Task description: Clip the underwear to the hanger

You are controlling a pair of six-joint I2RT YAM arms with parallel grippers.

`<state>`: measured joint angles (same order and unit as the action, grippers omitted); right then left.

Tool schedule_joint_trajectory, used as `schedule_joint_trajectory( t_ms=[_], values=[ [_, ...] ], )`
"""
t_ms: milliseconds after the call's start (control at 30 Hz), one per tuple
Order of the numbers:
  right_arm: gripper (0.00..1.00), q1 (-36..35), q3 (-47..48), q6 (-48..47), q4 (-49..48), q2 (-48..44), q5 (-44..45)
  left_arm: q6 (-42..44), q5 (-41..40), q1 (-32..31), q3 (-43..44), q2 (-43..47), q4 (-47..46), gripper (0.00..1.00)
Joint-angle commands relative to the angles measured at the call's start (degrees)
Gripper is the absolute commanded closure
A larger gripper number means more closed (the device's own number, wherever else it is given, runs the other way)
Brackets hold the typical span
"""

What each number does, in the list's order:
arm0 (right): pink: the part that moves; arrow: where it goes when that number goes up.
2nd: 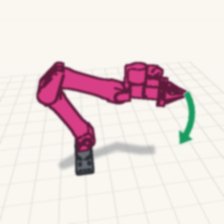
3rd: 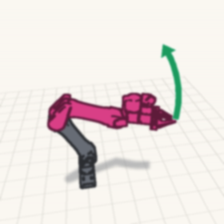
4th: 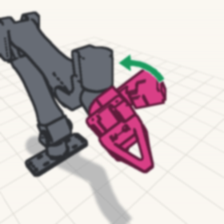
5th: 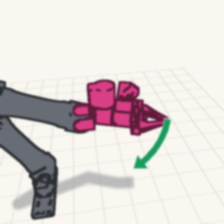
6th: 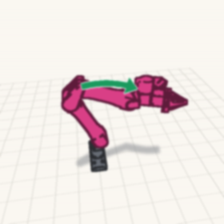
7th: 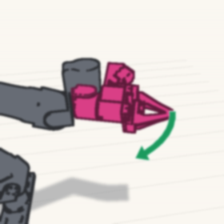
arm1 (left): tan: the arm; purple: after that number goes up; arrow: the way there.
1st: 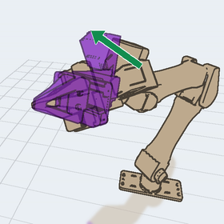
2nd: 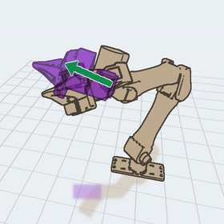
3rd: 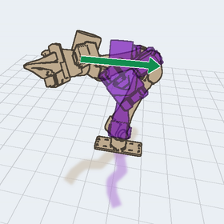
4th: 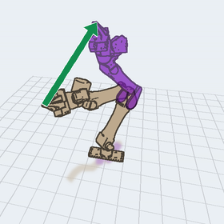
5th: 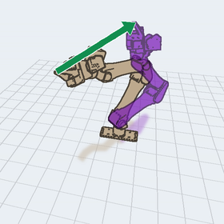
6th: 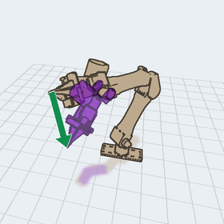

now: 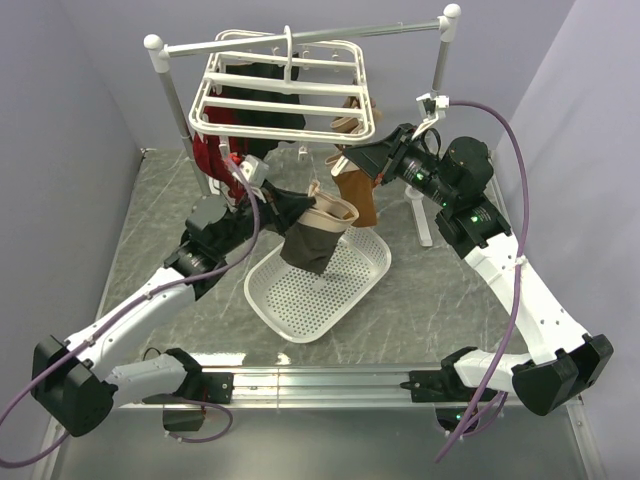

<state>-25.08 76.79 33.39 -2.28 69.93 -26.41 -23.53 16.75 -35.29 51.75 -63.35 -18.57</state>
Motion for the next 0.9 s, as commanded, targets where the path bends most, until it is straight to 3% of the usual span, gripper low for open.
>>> schedule_joint_trajectory(
  t_ms=[0,867],
  values=[
    [1.00,0.56,0.11,0.80,-2.46,-0.32,-0.39,-0.12,-1.02,0.04,3.36,3.06,-4.81,1.00],
    [1.00,0.56,-0.24,2.30,-4.57,0.64,-5.05,-2.84,2.05,0.66,9.25,-1.07,-7.71,1.00]
  ],
)
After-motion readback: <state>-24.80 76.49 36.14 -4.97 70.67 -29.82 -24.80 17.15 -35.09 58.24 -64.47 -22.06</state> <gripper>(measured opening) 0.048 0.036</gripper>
